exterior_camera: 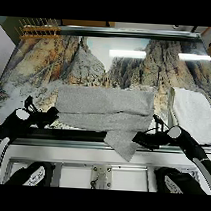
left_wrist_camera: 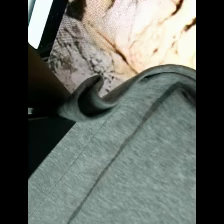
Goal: Fold the clothes and pants, and hang the long-sleeved shirts on hangers.
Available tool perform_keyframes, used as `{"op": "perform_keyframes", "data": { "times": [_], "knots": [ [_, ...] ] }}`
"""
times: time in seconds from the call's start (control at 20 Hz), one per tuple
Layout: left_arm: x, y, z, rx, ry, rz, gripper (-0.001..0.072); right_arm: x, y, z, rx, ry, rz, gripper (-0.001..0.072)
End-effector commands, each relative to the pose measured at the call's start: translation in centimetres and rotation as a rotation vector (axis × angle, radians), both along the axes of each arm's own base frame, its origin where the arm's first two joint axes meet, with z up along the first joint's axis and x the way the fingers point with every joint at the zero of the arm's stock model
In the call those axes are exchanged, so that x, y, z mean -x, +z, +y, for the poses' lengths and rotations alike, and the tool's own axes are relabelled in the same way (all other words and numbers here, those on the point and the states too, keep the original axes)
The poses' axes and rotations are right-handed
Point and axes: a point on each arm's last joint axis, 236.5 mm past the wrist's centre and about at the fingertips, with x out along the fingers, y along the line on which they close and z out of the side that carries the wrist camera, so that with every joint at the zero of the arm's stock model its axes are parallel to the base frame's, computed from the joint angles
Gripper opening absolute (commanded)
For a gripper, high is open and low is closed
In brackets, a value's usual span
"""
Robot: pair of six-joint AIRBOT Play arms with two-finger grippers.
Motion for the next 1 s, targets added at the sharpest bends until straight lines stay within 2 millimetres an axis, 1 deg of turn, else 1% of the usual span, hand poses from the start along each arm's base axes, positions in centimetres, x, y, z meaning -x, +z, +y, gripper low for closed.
{"op": "perform_keyframes", "data": {
  "times": [0.0,0.05,0.1,0.15,0.2,0.25,0.35,0.45,0.55,0.6,0.75,0.85,0.95],
  "knots": [
    [0.0,0.0,0.0,0.0,-0.001,-0.002,0.0008,-0.6,-0.1,0.7,-0.009,-0.007,-0.025,0.0531],
    [0.0,0.0,0.0,-0.001,-0.001,-0.002,0.0008,-0.6,-0.1,0.8,-0.014,-0.01,-0.025,0.0337],
    [-0.1,0.0,0.0,-0.001,0.0,-0.002,0.0007,-0.6,0.0,0.9,-0.016,0.002,-0.034,0.0229],
    [-0.1,0.1,0.0,-0.002,0.0,-0.003,0.0008,-0.6,0.0,0.9,-0.015,0.017,-0.042,0.0173],
    [-0.1,0.1,0.2,-0.002,0.003,-0.003,0.0008,-0.6,0.1,0.8,-0.013,0.042,-0.056,0.0056],
    [0.0,0.1,0.4,0.001,0.01,0.001,0.0007,-0.5,0.3,0.7,-0.008,0.064,-0.059,0.0029],
    [0.8,0.5,0.9,0.004,-0.01,0.009,0.0007,0.2,1.6,-0.2,0.036,0.164,-0.063,0.0029],
    [2.2,1.7,0.8,0.013,-0.069,0.013,0.0007,0.9,3.4,-2.5,0.138,0.274,-0.062,0.0028],
    [3.4,2.9,0.3,0.027,-0.114,0.014,0.0007,0.6,5.6,-4.8,0.24,0.329,-0.071,0.0028],
    [3.7,3.4,0.1,0.027,-0.123,0.007,0.0007,-0.2,6.8,-5.4,0.268,0.342,-0.091,0.0028],
    [3.4,4.3,-0.6,0.015,-0.155,-0.024,0.0007,-4.2,10.3,-5.1,0.283,0.331,-0.184,0.0028],
    [2.2,4.8,-0.9,0.014,-0.18,-0.029,0.0007,-7.2,11.7,-5.1,0.296,0.327,-0.22,0.0028],
    [0.0,5.4,-1.0,0.012,-0.203,-0.033,0.0007,-9.7,12.2,-5.1,0.312,0.329,-0.226,0.0028]
  ]
}}
